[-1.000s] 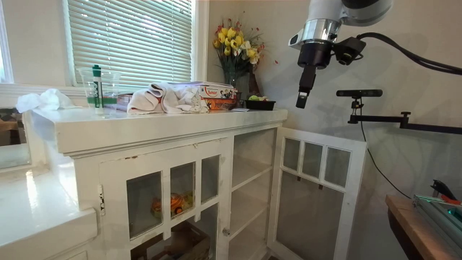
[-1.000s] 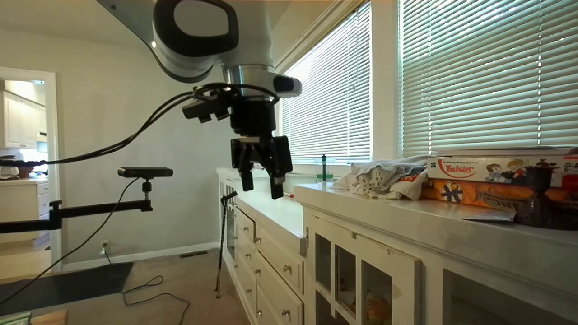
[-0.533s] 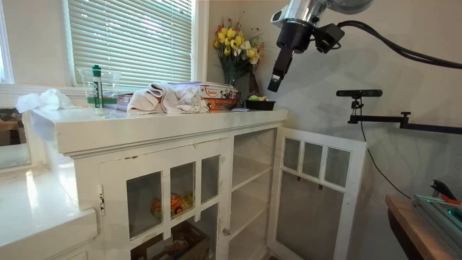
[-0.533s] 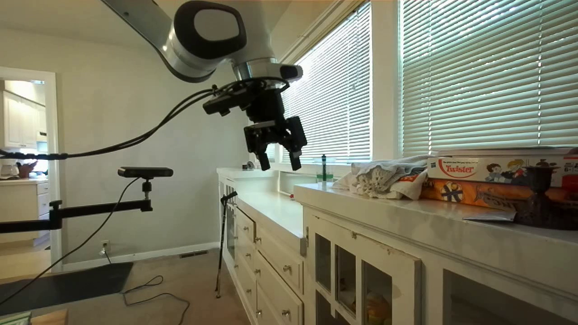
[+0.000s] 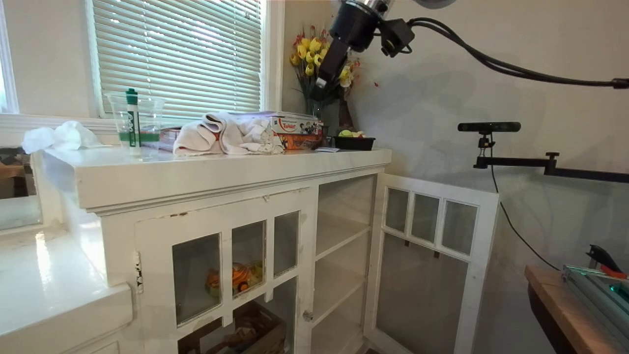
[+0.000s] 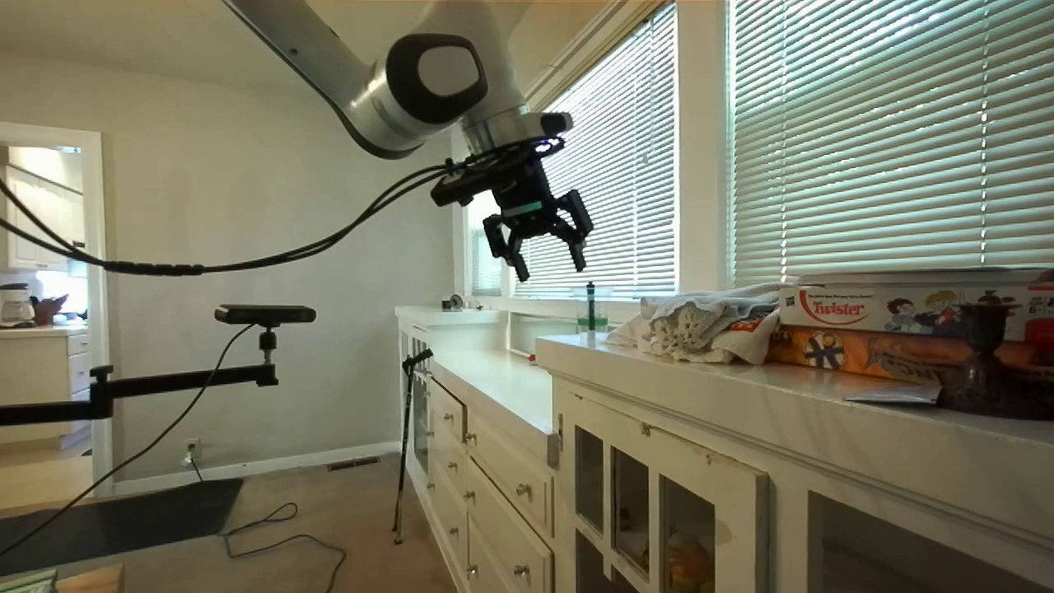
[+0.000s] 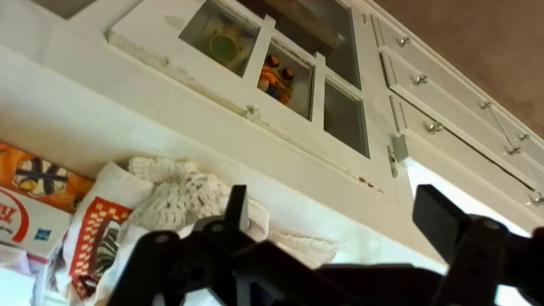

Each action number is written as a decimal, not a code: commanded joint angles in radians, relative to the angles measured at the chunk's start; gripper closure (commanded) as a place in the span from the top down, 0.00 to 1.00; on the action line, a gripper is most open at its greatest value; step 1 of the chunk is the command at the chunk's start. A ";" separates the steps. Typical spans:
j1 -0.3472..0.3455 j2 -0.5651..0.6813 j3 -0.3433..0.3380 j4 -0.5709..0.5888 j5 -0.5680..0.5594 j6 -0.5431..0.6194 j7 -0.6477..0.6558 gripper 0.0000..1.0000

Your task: Pick up the white towel and place it on the open cabinet door

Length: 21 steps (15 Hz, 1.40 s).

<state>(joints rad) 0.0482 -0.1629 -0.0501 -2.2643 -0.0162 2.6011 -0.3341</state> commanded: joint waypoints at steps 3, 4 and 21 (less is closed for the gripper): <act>0.001 0.213 0.033 0.246 -0.039 0.024 -0.094 1.00; -0.001 0.254 0.040 0.296 -0.049 0.018 -0.111 1.00; -0.013 0.509 0.099 0.561 -0.078 -0.009 -0.016 1.00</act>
<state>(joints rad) 0.0417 0.3201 0.0240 -1.7247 -0.0948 2.6101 -0.3796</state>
